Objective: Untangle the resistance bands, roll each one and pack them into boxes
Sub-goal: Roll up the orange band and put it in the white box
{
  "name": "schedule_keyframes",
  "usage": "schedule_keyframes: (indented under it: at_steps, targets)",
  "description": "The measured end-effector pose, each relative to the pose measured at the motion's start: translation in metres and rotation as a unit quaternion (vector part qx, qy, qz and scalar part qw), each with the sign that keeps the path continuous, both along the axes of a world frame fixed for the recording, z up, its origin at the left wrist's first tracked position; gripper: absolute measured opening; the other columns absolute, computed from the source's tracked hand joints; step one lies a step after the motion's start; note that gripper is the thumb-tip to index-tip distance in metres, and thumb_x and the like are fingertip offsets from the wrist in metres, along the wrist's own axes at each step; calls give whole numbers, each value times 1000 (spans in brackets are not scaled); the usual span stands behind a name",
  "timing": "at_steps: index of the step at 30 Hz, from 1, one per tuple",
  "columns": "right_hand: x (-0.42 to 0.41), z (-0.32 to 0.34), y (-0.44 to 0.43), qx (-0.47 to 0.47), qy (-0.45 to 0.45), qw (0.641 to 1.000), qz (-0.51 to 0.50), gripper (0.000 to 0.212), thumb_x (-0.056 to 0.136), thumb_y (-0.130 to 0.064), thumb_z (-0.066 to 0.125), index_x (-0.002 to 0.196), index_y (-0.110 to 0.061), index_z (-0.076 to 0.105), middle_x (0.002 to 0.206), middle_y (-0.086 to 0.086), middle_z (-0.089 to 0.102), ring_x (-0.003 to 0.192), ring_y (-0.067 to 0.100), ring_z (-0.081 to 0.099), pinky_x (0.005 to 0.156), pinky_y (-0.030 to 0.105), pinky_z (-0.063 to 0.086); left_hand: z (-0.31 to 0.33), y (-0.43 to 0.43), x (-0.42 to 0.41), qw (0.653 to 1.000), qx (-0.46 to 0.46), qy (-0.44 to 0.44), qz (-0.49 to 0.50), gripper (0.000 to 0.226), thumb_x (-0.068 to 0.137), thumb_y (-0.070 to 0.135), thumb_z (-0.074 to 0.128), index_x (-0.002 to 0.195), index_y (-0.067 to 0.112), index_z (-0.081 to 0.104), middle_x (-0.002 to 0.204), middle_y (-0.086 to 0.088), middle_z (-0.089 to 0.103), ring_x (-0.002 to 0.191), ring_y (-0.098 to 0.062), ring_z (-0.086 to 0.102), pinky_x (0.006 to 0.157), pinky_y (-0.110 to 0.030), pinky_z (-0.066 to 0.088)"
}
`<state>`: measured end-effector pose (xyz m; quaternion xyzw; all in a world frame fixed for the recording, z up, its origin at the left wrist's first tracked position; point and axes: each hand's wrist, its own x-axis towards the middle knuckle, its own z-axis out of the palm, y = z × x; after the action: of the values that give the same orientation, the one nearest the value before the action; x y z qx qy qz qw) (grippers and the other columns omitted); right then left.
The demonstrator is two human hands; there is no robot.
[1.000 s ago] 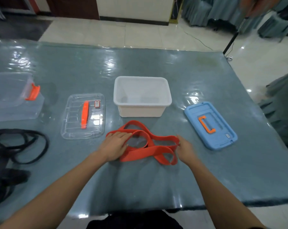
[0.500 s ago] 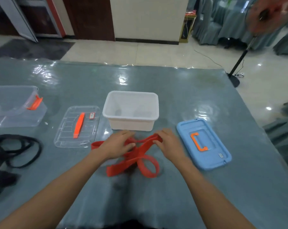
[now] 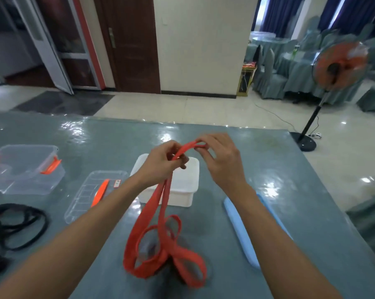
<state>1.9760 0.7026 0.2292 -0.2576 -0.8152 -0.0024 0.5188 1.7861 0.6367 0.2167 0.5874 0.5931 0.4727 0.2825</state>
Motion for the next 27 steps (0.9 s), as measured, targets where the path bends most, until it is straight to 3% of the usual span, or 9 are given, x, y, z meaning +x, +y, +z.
schedule_keyframes:
  at_steps: [2,4,6,9,13,17,23,27]
  targets:
    - [3,8,2,17,3,1000,1,15,90,-12,71,105,-10,72,101,1,69,96,15,56,88,17,42,15,2,7,1000,12,14,8,14,89,12,72,100,12,64,85,-12,69,69,-21,69,72,-42,61]
    - [7,0,3,4,-8,1000,8,20,90,-11,70,109,-11,71,106,1,69,100,17,58,89,20,45,10,2,13,999,-7,47,17,14,88,20,74,97,24,66,77,-4,65,65,-14,60,66,-41,59]
    - [12,-20,4,-41,-29,999,15,25,88,-10,70,113,-15,69,110,-2,69,101,18,60,89,26,49,-8,1,12,995,-49,82,20,14,84,30,76,93,34,67,72,8,64,65,-9,58,69,-42,57]
    - [21,-54,6,-85,-80,993,5,33,84,-11,76,115,-19,68,104,-5,69,98,16,58,83,34,54,-29,-5,11,990,-92,108,26,17,78,40,78,91,33,70,78,13,69,76,-7,64,80,-37,55]
    - [28,-74,5,-111,-97,989,-1,24,83,-14,78,105,-17,70,96,-5,68,94,18,58,77,33,54,-36,-14,15,988,-113,109,9,24,76,50,78,92,33,73,87,13,72,85,-9,67,86,-35,54]
    - [27,-73,5,-101,-103,990,-4,18,84,-14,78,100,-15,71,91,-4,68,88,18,57,74,31,52,-42,-17,20,981,-116,158,15,26,79,51,74,96,32,75,88,18,73,84,-1,66,88,-34,54]
    - [30,-80,7,-79,-142,987,3,24,83,-13,76,106,-14,69,96,-1,65,92,23,58,67,34,54,-43,-18,17,983,-107,146,20,27,83,50,68,90,26,75,78,3,71,76,-19,69,82,-49,55]
    - [30,-86,5,-64,-152,986,-16,15,79,-16,81,89,-13,70,81,0,63,78,25,60,55,35,52,-46,-17,14,978,-103,176,29,37,79,55,66,86,19,72,77,-3,68,76,-22,65,83,-49,54]
